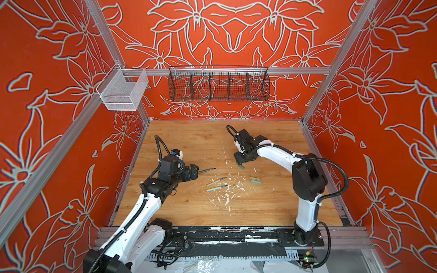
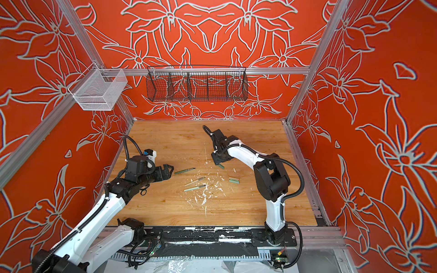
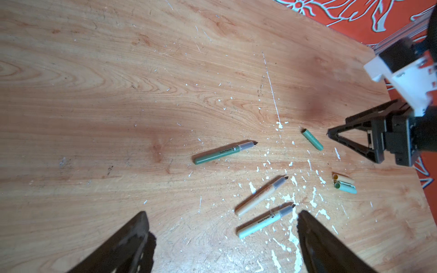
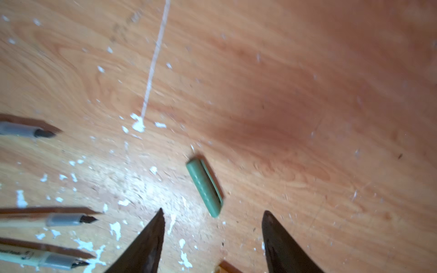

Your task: Insert the pens into the pen caps

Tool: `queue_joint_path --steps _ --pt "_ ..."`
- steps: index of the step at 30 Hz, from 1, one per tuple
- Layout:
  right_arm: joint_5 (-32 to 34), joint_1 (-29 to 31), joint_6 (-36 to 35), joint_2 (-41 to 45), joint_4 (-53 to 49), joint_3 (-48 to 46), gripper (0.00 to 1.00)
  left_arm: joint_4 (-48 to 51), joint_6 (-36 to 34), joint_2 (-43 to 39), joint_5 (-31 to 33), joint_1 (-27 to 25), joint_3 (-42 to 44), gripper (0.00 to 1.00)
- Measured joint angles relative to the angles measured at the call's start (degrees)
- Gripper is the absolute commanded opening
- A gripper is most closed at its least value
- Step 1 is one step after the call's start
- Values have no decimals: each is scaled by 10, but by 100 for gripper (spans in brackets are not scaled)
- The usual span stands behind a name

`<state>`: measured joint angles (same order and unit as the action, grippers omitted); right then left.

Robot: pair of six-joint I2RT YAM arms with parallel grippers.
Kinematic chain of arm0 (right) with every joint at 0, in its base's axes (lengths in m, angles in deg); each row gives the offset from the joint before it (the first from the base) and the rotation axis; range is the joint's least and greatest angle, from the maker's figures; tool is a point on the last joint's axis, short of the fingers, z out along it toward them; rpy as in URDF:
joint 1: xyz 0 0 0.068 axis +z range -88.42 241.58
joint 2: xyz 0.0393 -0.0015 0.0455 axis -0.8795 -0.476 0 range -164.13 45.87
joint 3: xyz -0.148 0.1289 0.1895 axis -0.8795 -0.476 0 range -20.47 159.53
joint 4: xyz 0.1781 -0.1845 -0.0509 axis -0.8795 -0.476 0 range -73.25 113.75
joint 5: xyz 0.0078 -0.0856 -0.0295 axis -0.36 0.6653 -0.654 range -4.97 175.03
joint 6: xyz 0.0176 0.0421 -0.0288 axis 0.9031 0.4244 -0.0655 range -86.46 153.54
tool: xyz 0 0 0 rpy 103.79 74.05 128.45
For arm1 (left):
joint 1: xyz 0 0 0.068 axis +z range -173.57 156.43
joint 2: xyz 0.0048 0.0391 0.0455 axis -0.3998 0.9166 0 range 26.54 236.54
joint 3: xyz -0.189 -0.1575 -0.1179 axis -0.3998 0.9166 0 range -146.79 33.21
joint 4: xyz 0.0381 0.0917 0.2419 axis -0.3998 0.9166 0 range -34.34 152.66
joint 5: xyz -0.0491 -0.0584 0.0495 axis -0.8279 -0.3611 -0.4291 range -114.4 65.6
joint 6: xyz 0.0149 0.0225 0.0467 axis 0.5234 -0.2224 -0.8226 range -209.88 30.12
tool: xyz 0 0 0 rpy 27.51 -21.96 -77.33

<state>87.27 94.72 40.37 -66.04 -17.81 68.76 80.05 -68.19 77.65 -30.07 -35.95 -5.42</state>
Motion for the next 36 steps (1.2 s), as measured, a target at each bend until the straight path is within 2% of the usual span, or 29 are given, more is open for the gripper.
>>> queue_joint_path --steps 3,6,14,21,31,36 --pt "-2 4 -17 -29 -21 41 62 0 0 11 1 0 -5 97" --pt "-32 3 -5 -39 -39 43 62 0 0 19 -2 0 -5 97" --pt "-153 12 67 -11 -22 -60 63 2 1 25 6 0 -5 97" --pt "-179 17 105 -9 19 -106 64 8 1 13 30 0 -5 97" --pt "-190 -20 146 -9 97 -115 66 7 3 7 34 0 -2 97" --pt "-183 -38 150 -25 103 -89 66 7 2 8 30 0 -2 97"
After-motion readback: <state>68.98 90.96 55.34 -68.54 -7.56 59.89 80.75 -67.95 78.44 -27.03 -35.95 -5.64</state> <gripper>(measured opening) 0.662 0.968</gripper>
